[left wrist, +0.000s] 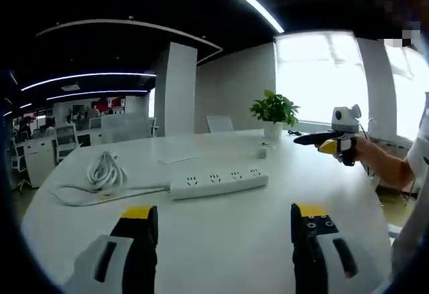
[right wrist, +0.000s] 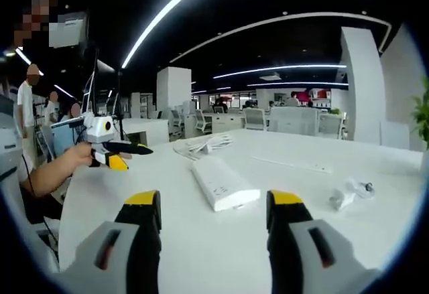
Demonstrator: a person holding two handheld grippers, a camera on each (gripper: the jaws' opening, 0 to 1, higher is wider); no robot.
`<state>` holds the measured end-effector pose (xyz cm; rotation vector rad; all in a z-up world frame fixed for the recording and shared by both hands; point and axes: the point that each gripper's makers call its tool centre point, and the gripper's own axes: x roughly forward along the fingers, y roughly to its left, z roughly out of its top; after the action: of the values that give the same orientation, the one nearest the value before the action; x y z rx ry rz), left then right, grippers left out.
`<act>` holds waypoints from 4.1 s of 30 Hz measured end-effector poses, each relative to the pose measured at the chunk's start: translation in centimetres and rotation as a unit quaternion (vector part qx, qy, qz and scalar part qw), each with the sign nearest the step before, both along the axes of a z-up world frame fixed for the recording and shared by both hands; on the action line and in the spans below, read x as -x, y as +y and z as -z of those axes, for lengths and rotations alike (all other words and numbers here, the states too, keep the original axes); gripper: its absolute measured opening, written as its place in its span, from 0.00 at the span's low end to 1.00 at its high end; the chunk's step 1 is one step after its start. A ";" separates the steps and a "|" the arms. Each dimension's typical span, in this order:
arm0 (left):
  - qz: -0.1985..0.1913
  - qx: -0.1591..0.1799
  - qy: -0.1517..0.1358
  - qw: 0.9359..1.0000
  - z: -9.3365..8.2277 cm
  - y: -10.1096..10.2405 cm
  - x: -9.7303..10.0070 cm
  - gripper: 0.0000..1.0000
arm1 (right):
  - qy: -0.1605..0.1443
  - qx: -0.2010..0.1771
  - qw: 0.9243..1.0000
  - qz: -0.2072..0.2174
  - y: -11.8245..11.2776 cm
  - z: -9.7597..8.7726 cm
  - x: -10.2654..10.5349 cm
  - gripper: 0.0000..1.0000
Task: Straighten the power strip on the desk, plug the charger into it
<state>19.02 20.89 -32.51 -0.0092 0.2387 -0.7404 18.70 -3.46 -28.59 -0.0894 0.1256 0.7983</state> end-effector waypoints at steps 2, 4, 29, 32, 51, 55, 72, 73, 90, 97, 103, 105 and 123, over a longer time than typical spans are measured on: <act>-0.002 -0.003 0.000 1.000 0.2 -0.2 -0.5 0.83 | -0.001 0.006 1.000 -0.003 0.0 0.3 -0.3 0.63; -0.002 -0.006 0.000 1.000 0.2 -0.5 -0.6 0.83 | -0.003 0.007 1.000 -0.004 -0.2 0.4 -0.7 0.63; 0.003 -0.044 -0.016 0.999 0.4 -2.5 -3.3 0.83 | -0.027 0.024 0.999 -0.004 0.2 1.1 -3.2 0.67; 0.002 -0.054 -0.013 0.998 0.8 -2.6 -3.9 0.83 | -0.025 0.026 0.999 -0.006 0.4 1.5 -3.8 0.67; 0.015 -0.036 -0.017 0.999 -0.2 -2.0 -3.8 0.83 | -0.011 0.051 0.999 0.001 1.0 3.1 -8.2 0.73; 0.011 -0.021 -0.020 1.000 -0.4 -2.1 -4.0 0.83 | -0.021 0.055 0.998 -0.010 1.2 3.2 -8.7 0.74; 0.000 -0.017 -0.030 0.999 -0.6 -1.8 -4.7 0.83 | -0.012 0.053 0.998 -0.044 3.8 4.9 -9.7 0.72; 0.001 -0.017 -0.029 0.999 -0.5 -1.8 -4.7 0.83 | -0.008 0.058 0.997 -0.050 4.0 5.2 -9.6 0.68; 0.005 -0.028 -0.018 0.999 0.6 -2.1 -4.3 0.83 | -0.013 0.090 0.993 -0.080 5.7 6.7 -10.2 0.65; 0.004 -0.029 -0.018 0.999 0.8 -2.0 -4.4 0.83 | -0.012 0.092 0.992 -0.088 5.8 7.0 -10.8 0.65; 0.008 -0.032 -0.021 0.999 0.8 -2.2 -4.3 0.83 | -0.017 0.093 0.990 -0.100 6.2 7.1 -10.8 0.66; 0.008 -0.032 -0.022 0.999 0.7 -2.1 -4.3 0.83 | -0.017 0.093 0.990 -0.102 6.3 7.1 -10.8 0.66; 0.011 -0.044 -0.026 0.999 0.9 -2.1 -4.3 0.83 | 0.011 0.090 0.987 -0.131 6.5 7.9 -11.0 0.69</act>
<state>23.29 18.76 -33.44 0.0963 0.2225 -0.7501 29.67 3.08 -36.52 -0.2727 0.2105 1.0497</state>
